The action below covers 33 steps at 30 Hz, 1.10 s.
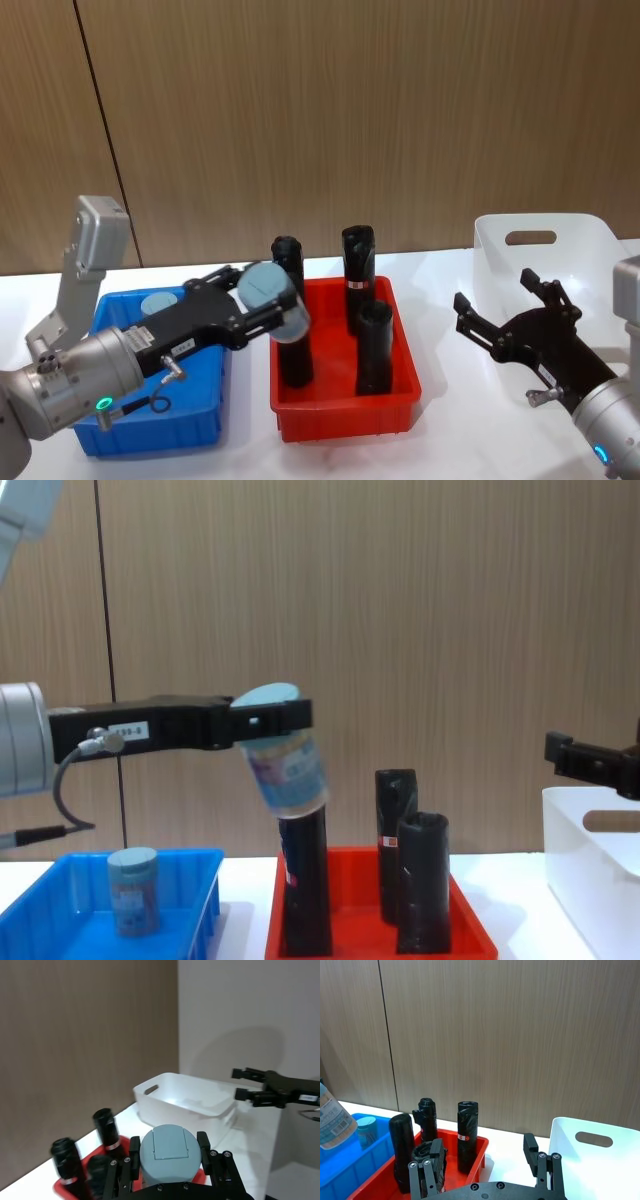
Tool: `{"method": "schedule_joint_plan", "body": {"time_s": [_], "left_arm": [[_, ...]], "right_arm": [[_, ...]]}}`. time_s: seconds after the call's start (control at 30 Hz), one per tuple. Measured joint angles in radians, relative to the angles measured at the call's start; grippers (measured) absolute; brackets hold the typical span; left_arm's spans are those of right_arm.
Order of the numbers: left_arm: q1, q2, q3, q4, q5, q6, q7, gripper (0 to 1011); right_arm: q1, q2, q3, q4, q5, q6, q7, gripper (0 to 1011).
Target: Pick the cotton swabs from the blue box and place them into the white box.
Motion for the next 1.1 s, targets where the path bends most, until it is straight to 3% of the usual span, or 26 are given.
{"method": "schedule_joint_plan", "body": {"time_s": [0.47,1.1], "left_arm": [[-0.050,-0.023,0.023,0.039,-0.021,-0.007,-0.191,689],[-0.066,-0.029,0.035,0.048,-0.043,-0.027,-0.258,689]], "right_arm": [[0.000,0.000,0.000,0.000,0.000,0.000,0.000,1002],[0.000,0.000,0.000,0.000,0.000,0.000,0.002,1002]]}}
